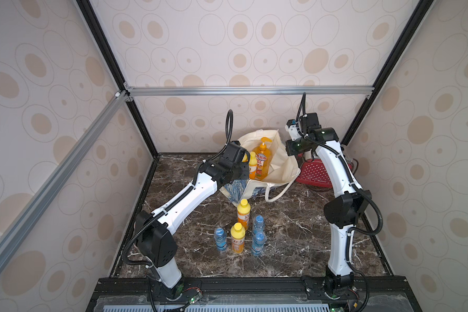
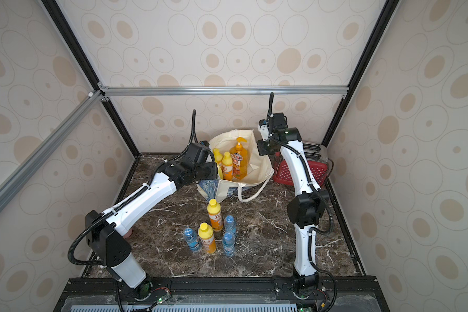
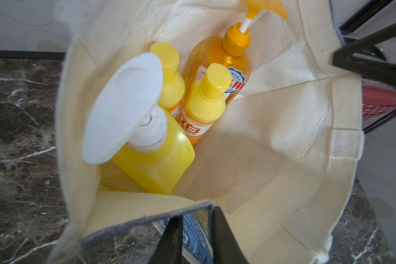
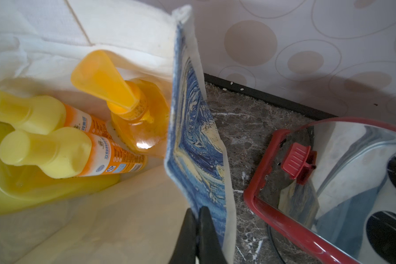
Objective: Pack dish soap into the shopping bag
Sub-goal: Adjust the shopping bag at the center of the board.
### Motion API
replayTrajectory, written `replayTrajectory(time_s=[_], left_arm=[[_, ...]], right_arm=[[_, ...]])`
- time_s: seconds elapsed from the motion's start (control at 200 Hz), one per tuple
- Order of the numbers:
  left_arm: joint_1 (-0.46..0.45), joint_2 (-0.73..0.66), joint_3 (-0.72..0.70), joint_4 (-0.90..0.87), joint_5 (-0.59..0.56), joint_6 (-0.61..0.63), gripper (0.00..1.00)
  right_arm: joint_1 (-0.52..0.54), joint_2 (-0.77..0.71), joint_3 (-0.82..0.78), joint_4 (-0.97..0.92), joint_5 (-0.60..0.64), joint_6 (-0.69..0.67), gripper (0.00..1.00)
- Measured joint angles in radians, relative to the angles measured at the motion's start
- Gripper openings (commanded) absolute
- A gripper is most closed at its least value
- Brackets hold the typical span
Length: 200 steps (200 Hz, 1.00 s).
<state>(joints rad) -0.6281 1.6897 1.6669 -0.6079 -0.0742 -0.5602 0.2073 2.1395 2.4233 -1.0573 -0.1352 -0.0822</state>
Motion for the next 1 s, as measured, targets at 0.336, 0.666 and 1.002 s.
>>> replayTrajectory(time_s=[0.336,0.666,1.002], left_arm=[[0.004,-0.050,-0.027,-0.049,-0.068,0.050,0.00],[0.065,-0.149,-0.080,-0.098,-0.082,0.086,0.00],[0.103,-0.179,-0.097,-0.118,-0.070,0.113,0.00]], right_arm=[[0.000,-0.068,-0.006,-0.090,0.011,0.098,0.00],[0.000,-0.188,-0.066,-0.208,0.037,0.145,0.00],[0.001,-0.361,-0.282,-0.217,0.081,0.153,0.00]])
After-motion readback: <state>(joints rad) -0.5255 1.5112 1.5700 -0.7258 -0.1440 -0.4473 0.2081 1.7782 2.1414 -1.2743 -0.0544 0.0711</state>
